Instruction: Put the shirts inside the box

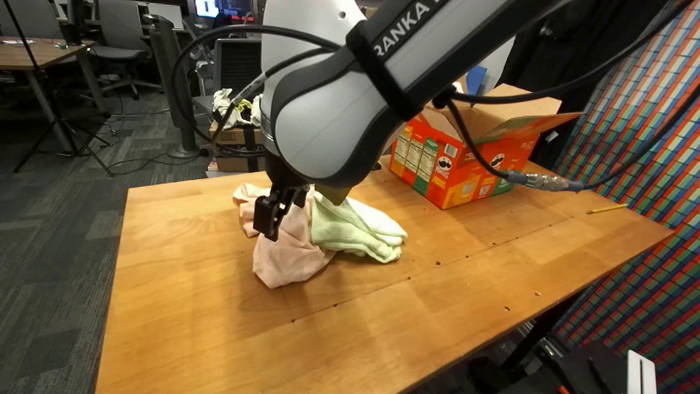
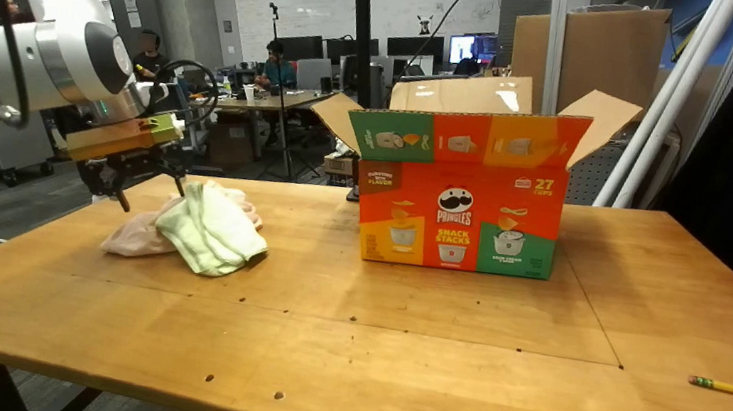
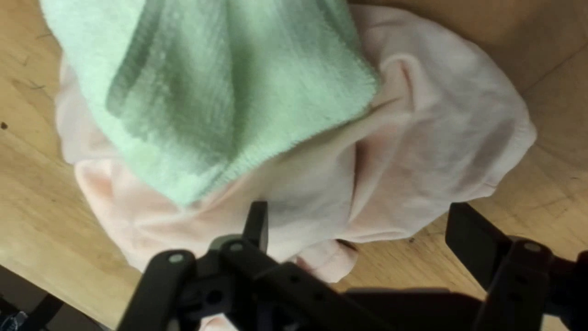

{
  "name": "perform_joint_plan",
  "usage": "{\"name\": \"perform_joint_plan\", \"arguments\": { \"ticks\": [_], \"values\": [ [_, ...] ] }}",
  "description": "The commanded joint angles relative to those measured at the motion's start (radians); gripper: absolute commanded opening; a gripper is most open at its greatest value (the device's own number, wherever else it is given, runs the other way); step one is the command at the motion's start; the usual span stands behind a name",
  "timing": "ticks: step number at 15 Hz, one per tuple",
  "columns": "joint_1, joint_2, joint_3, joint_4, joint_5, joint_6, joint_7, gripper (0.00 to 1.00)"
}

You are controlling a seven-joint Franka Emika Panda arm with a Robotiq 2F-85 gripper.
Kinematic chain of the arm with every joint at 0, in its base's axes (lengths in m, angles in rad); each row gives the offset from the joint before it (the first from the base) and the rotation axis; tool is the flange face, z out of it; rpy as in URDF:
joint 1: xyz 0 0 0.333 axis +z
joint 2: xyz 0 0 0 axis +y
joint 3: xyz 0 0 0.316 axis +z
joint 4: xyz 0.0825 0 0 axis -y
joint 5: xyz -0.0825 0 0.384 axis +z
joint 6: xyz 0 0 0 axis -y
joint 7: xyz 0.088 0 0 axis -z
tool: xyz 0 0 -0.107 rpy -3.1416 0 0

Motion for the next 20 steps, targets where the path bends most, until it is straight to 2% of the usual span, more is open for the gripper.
{"name": "perform_joint_plan", "arguments": {
  "ticks": [1,4,5,6,15,17,20],
  "values": [
    [-0.008,0.054,-0.032,0.053,-0.057,-0.004,-0.042,1.0],
    [-0.017,0.078,-0.055,0.049,-0.081,-0.009,-0.069,1.0],
    [-0.02,0.088,-0.06,0.049,-0.081,-0.012,-0.073,0.75],
    [-0.021,0.094,-0.064,0.049,-0.082,-0.013,-0.077,0.74],
    [-0.002,0.084,-0.069,0.066,-0.074,-0.072,-0.027,0.05],
    [0.004,0.072,-0.066,0.075,-0.072,-0.101,-0.003,0.0],
    [0.018,0.05,-0.065,0.094,-0.082,-0.139,0.04,0.03]
  ]
}}
